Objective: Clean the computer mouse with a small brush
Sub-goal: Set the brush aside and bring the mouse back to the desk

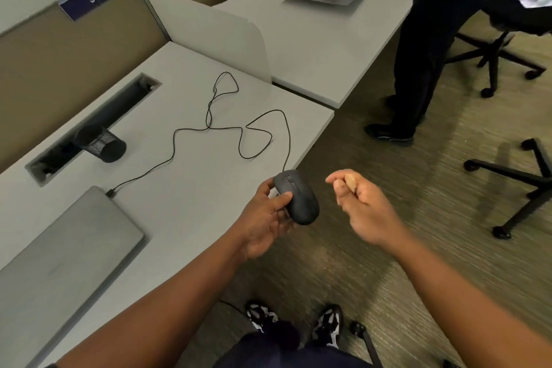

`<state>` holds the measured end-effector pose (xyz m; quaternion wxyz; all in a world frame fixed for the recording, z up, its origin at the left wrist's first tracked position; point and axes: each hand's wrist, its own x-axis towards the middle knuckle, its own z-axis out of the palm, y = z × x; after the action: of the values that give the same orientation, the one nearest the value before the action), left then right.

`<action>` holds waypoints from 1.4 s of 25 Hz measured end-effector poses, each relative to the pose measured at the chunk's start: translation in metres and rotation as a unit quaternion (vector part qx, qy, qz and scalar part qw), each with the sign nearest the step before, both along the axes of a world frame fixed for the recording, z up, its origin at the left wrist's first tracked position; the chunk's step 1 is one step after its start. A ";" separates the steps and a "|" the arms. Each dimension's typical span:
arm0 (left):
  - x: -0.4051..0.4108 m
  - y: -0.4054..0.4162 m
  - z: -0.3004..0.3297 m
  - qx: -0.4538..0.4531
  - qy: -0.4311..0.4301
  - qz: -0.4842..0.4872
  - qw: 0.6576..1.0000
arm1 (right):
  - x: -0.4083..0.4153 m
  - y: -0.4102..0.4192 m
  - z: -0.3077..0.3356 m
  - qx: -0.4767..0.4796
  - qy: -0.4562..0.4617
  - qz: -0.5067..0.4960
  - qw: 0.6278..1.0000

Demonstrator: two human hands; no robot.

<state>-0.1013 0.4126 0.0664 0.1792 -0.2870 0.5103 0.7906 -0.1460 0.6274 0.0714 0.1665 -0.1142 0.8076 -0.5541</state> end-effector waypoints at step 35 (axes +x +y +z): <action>-0.125 -0.196 -0.075 -0.351 -0.008 -0.091 0.932 | -0.135 -0.234 -0.116 0.281 0.100 0.128 0.946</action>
<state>-0.2263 0.2163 -0.0082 0.1425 -0.2904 0.7774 0.5394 -0.2813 0.3933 -0.0449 0.1796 -0.2203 0.9215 -0.2646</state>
